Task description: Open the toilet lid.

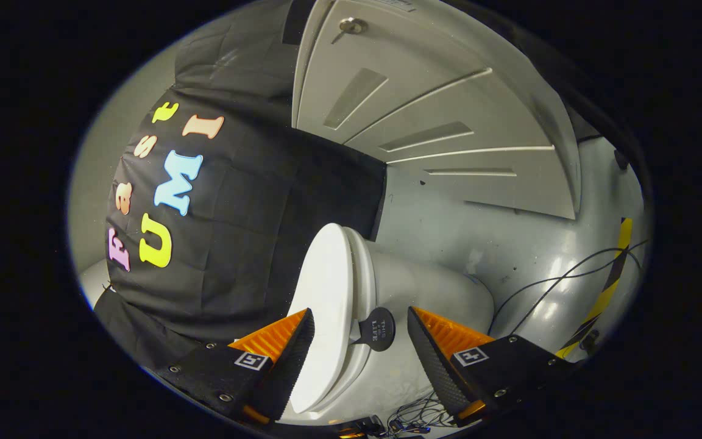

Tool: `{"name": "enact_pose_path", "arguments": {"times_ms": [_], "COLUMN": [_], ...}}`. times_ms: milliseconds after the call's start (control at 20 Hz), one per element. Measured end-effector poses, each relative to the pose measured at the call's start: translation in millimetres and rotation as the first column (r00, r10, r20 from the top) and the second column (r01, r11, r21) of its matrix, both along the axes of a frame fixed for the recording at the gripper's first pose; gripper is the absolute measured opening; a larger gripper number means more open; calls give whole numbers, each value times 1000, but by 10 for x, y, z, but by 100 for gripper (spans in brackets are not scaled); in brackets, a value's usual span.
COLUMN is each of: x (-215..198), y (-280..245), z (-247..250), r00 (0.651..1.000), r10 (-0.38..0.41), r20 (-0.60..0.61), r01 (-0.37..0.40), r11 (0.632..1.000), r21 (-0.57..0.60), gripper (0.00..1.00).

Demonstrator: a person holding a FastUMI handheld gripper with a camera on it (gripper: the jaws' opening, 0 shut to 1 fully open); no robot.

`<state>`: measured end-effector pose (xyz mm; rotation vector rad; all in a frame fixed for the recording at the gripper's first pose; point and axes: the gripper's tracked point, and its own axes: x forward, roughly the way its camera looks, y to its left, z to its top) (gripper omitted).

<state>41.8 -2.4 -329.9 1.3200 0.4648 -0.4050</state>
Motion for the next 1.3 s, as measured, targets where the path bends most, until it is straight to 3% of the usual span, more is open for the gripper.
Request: {"name": "enact_pose_path", "arguments": {"times_ms": [100,400,550,800,1050,1300], "x": [5,51,126,123,128,141], "y": [62,30,5,-7,-3,-14], "z": [-156,-189,-199,-195,-139,-22], "r00": [999,999,999,999,999,997], "r10": [24,23,22,32,37,53], "r20": [-47,-35,-29,-38,-14,-64], "r01": [-24,-21,-19,-29,-36,-51], "r11": [1000,998,997,997,996,998], "r21": [18,62,77,76,78,30], "gripper": [90,47,39,17,1,0]}}
